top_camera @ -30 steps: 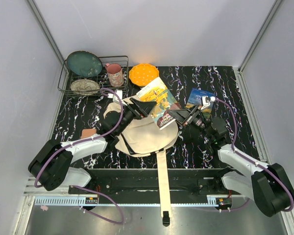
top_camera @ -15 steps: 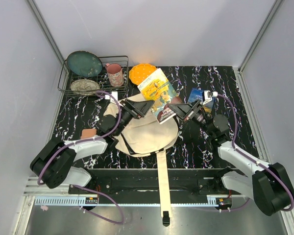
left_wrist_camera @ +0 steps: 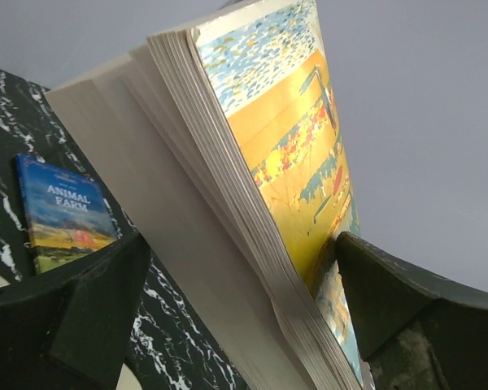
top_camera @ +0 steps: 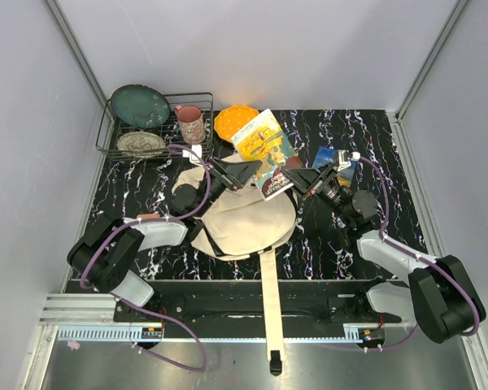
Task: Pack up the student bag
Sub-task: Pick up the book from the center of the board.
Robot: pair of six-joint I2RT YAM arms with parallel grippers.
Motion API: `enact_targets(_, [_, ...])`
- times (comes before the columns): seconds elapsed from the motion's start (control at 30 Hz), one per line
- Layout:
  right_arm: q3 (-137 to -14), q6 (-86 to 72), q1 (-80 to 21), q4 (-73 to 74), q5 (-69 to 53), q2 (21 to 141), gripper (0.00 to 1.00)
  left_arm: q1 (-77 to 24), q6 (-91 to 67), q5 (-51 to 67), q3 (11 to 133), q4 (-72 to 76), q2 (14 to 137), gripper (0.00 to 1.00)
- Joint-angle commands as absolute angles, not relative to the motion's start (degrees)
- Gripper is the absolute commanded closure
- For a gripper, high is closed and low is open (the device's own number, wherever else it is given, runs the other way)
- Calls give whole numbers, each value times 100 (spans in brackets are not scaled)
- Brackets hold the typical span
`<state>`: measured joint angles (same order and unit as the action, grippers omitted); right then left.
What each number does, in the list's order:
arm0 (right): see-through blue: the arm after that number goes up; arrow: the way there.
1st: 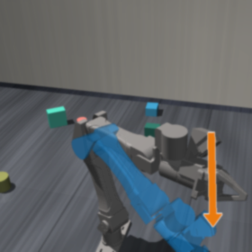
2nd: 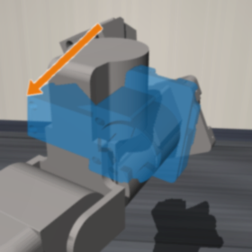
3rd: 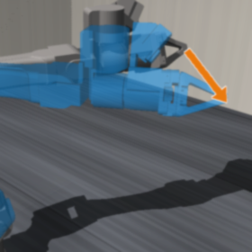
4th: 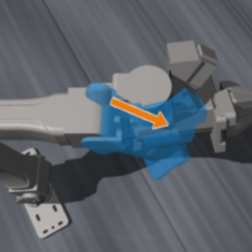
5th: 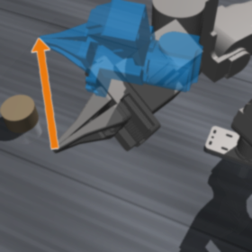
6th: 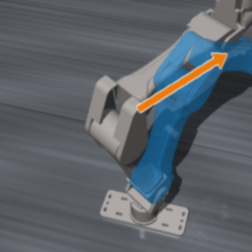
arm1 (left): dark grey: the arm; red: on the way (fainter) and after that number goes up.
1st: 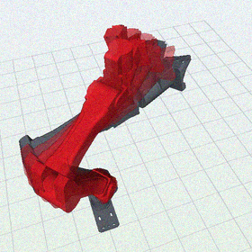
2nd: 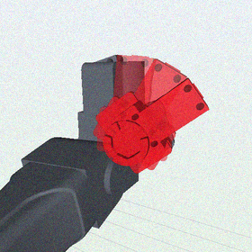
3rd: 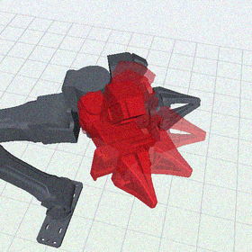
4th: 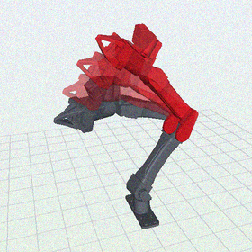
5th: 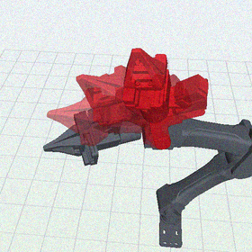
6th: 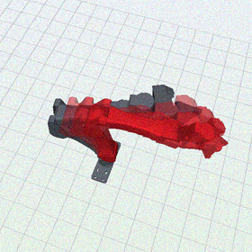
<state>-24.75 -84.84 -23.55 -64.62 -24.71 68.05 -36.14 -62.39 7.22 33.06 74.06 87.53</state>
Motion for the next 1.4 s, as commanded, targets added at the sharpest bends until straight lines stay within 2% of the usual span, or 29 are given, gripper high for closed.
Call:
enact_targets(0.0, [-2654, -8658, -2443, -7596, -2961, 6337, 100, -3586, -6170, 967, 3586, 8191, 8886, 1])
enact_targets(0.07, [-2750, -8431, -2452, -6727, -3216, 6250, 100, -3568, -6109, 1028, 3638, 8209, 8833, 1])
enact_targets(0.17, [-2760, -8062, -2452, -5645, -3208, 6066, 100, -3568, -5942, 1116, 3683, 8043, 8658, 8])
enact_targets(0.2, [-2760, -7938, -2443, -5442, -3165, 6004, 100, -3560, -5881, 1116, 3683, 7998, 8605, 23])
enact_targets(0.27, [-2829, -7700, -2452, -4827, -3059, 5881, 100, -3568, -5731, 1169, 3665, 7876, 8429, 35])
enact_targets(0.3, [-2874, -7560, -2452, -4625, -3041, 5854, 100, -3568, -5696, 1178, 3656, 7762, 8377, 57])
enact_targets(0.4, [-2979, -7296, -2443, -4158, -2988, 5792, 100, -3568, -5625, 1152, 3578, 7699, 8201, 85])
enact_targets(0.43, [-3006, -7156, -2443, -4044, -2980, 5783, 97, -3568, -5608, 1117, 3551, 7682, 8131, 99])
enact_targets(0.53, [-3085, -6970, -2443, -3823, -2979, 5792, 88, -3560, -5572, 1081, 3489, 7655, 8051, 100])
enact_targets(0.57, [-3033, -6987, -2443, -3867, -2979, 5792, 75, -3568, -5572, 1055, 3489, 7629, 8033, 100])
enact_targets(0.6, [-2989, -7031, -2452, -3963, -2979, 5801, 68, -3568, -5572, 1020, 3472, 7629, 8033, 100])
enact_targets(0.67, [-2910, -7145, -2443, -4192, -2979, 5844, 41, -3568, -5625, 976, 3463, 7655, 8042, 100])
enact_targets(0.8, [-2804, -7224, -2452, -4306, -2953, 5871, 25, -3595, -5844, 792, 3445, 7971, 8226, 100])
enact_targets(1.1, [-2426, -7172, -2522, -4191, -2514, 5502, 25, -3682, -6126, 563, 3550, 8280, 8543, 100])
enact_targets(1.17, [-2408, -7154, -2531, -4306, -2505, 5528, 33, -3735, -6065, 571, 3603, 8209, 8543, 100])
enact_targets(1.23, [-2426, -7207, -2540, -4411, -2479, 5642, 47, -3779, -6003, 527, 3630, 8095, 8543, 100])
enact_targets(1.33, [-2400, -7390, -2566, -4947, -2566, 5835, 56, -3876, -5968, 519, 3691, 8033, 8587, 100])
enact_targets(1.37, [-2399, -7418, -2566, -5018, -2558, 5949, 67, -3928, -5950, 510, 3700, 8016, 8596, 100])
